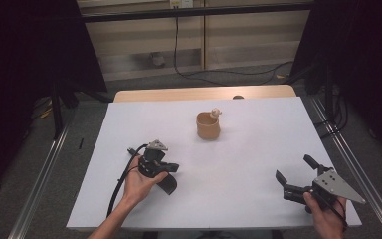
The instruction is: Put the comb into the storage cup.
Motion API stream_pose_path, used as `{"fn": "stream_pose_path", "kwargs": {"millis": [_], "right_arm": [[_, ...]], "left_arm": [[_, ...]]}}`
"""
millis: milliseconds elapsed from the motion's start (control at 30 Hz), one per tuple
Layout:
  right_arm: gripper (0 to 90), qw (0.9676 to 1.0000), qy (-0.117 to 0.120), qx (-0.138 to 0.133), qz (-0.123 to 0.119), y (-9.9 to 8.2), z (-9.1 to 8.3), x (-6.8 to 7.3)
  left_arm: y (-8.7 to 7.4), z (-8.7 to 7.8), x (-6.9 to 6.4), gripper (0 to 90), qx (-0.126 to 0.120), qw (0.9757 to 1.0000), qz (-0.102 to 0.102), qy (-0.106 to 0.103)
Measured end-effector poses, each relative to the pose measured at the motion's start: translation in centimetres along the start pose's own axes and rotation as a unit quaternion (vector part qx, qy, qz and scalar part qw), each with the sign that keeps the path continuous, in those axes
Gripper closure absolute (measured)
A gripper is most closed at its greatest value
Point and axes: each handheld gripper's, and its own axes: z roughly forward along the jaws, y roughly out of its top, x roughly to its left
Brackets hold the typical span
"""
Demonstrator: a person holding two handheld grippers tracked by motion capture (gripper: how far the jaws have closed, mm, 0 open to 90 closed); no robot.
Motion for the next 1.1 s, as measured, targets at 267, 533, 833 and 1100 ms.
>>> {"fn": "stream_pose_path", "kwargs": {"millis": [267, 533, 833, 1100], "right_arm": [[0.0, 1.0, -0.001, -0.002, 0.001, 0.0, -0.2, 0.0], [0.0, 1.0, 0.0, 0.0, 0.002, 0.0, 0.0, 0.0], [0.0, 1.0, 0.006, 0.004, 0.003, -0.1, -0.1, 0.0], [0.0, 1.0, 0.007, 0.001, 0.003, 0.0, -0.1, 0.1]], "left_arm": [[-0.2, 0.9, -0.1, 90.0, 0.011, 0.9999, -0.008, -0.003], [-0.7, 1.1, 0.3, 90.0, 0.02, 0.9997, -0.011, 0.003], [-0.8, 1.2, 0.2, 90.0, 0.025, 0.9996, 0.002, 0.008], [-0.8, 1.2, 0.0, 90.0, 0.027, 0.9995, 0.005, 0.015]]}}
